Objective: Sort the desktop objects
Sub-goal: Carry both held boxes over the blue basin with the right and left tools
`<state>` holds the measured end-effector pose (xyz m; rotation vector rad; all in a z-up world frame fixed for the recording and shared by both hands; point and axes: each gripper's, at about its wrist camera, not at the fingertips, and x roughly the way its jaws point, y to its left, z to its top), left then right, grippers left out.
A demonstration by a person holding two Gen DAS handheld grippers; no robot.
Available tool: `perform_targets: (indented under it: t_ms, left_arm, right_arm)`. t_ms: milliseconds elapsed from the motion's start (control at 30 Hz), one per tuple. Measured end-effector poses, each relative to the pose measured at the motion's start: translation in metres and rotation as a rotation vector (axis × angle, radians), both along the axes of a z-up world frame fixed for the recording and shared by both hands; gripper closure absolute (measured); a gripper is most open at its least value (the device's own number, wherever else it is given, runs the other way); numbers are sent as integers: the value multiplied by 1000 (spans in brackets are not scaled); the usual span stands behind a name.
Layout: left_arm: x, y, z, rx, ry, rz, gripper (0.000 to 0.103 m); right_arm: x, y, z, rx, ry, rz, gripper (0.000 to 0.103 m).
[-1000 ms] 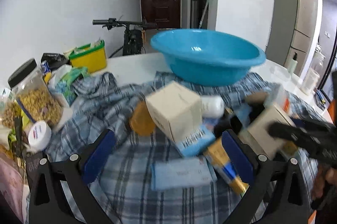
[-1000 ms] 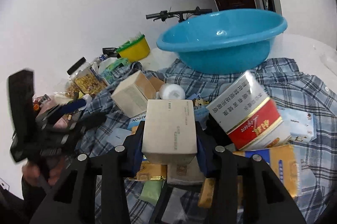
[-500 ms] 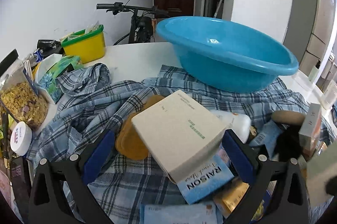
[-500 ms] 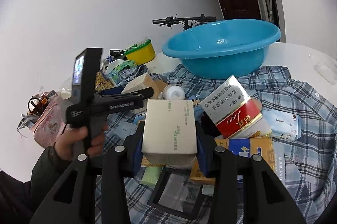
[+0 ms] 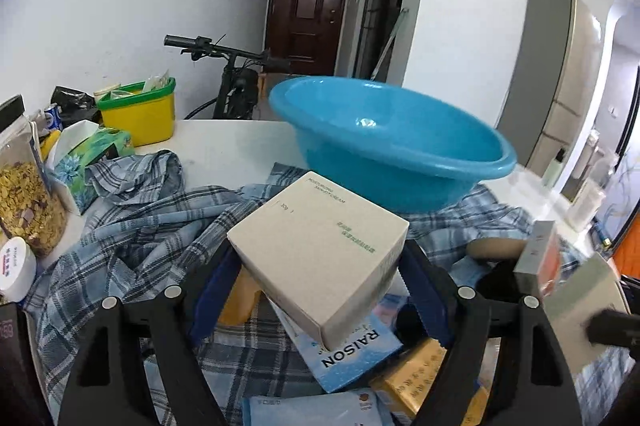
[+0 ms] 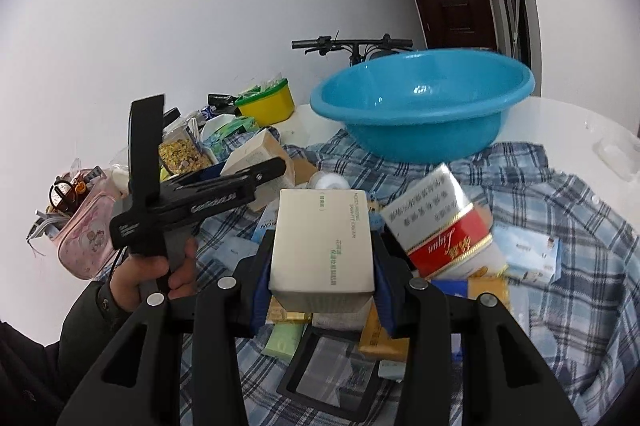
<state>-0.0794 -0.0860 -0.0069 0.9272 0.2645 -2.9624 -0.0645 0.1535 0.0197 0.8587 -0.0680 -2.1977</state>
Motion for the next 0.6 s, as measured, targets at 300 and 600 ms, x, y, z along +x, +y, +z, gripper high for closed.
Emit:
perform_targets:
  t_ms: [300,600]
  left_arm:
    - [7,-8,2,69,17,-8,21]
    - [9,-8,-1,65,21,6,21]
  right_arm:
    - [-21,-9,24,21,67,-14,61]
    - [-70,-26,72,63,206,-16,61]
